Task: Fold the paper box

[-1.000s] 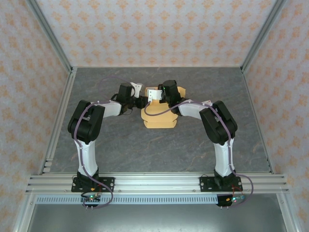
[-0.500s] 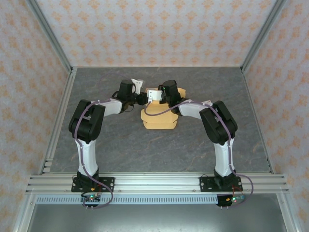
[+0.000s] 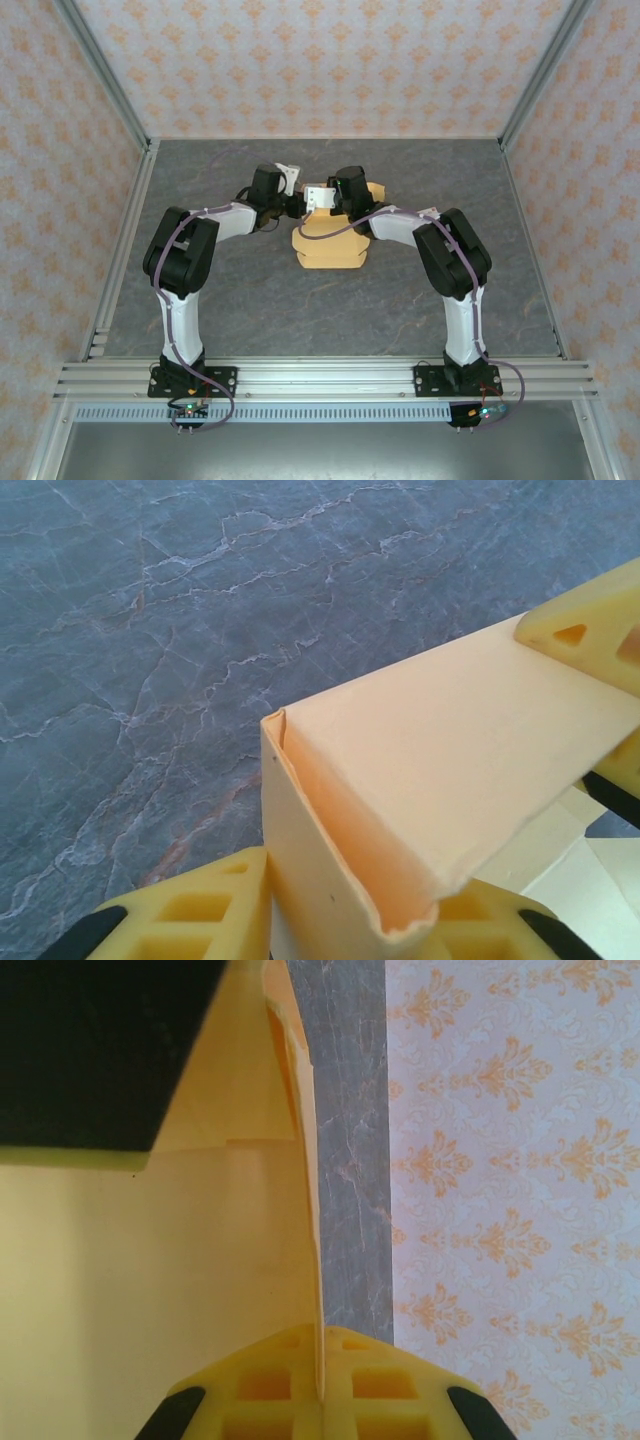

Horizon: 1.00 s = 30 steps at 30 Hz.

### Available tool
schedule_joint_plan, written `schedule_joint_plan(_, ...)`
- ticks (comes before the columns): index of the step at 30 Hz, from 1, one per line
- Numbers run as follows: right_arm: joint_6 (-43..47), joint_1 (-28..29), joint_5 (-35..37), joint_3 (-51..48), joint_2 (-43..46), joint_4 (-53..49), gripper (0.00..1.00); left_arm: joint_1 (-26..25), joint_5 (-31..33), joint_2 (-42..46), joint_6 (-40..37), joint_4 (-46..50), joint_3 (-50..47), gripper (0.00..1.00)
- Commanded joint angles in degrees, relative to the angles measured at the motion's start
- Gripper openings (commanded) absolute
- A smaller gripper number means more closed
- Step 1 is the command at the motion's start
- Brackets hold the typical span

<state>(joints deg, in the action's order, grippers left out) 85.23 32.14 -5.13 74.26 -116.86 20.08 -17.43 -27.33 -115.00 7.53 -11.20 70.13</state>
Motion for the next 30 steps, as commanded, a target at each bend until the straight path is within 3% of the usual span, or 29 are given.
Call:
schedule_joint_plan(1,-2.1,1.7,-2.7,1.2,2.2,-3.5,0.00,0.5,7.4,0.8,-0.1,5.3,0.6,0.25)
schedule_joint_plan(19,-4.8,3.9,-2.7,1.4,4.7,-4.5,0.00,-1.6,22.9,0.8,7.5,3.8,0.4,0.13)
schedule_joint_plan(30,-5.3,4.4,-2.5,3.2,5.4,-6.5,0.00,-3.4,31.3,2.1,5.6,6.8,1.4,0.11)
